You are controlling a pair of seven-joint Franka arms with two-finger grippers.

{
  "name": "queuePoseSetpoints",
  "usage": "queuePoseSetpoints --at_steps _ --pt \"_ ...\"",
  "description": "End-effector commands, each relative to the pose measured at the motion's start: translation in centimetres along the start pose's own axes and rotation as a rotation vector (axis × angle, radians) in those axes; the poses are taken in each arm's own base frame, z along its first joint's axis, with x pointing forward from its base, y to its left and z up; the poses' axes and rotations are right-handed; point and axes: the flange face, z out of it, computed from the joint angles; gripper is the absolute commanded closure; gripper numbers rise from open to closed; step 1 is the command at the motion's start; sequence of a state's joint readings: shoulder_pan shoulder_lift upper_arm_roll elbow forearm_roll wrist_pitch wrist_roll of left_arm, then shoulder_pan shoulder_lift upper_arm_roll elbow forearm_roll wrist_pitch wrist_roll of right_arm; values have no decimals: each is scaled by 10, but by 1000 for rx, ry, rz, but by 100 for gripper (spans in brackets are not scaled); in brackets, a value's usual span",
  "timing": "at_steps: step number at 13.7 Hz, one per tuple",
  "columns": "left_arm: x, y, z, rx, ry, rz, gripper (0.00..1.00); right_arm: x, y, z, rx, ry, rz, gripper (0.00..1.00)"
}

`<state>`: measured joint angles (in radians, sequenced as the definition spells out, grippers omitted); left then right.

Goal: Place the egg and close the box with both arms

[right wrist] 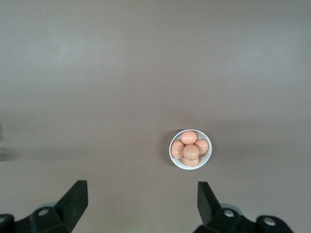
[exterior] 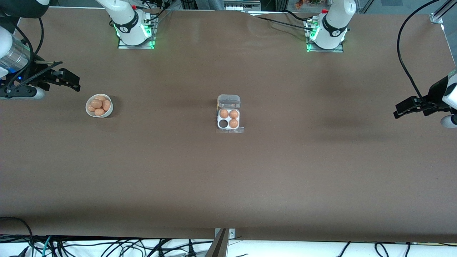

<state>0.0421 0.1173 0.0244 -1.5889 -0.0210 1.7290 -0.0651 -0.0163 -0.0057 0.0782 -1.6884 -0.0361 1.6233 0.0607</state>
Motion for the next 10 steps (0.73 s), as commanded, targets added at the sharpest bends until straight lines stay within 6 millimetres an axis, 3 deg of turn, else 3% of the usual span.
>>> queuePoseSetpoints --at_steps 1,10 --pt "5 -3 -5 -10 1 14 0 -5 1 0 -4 -7 10 0" --pt "5 -5 -6 36 1 69 0 -4 0 1 -4 -8 9 0"
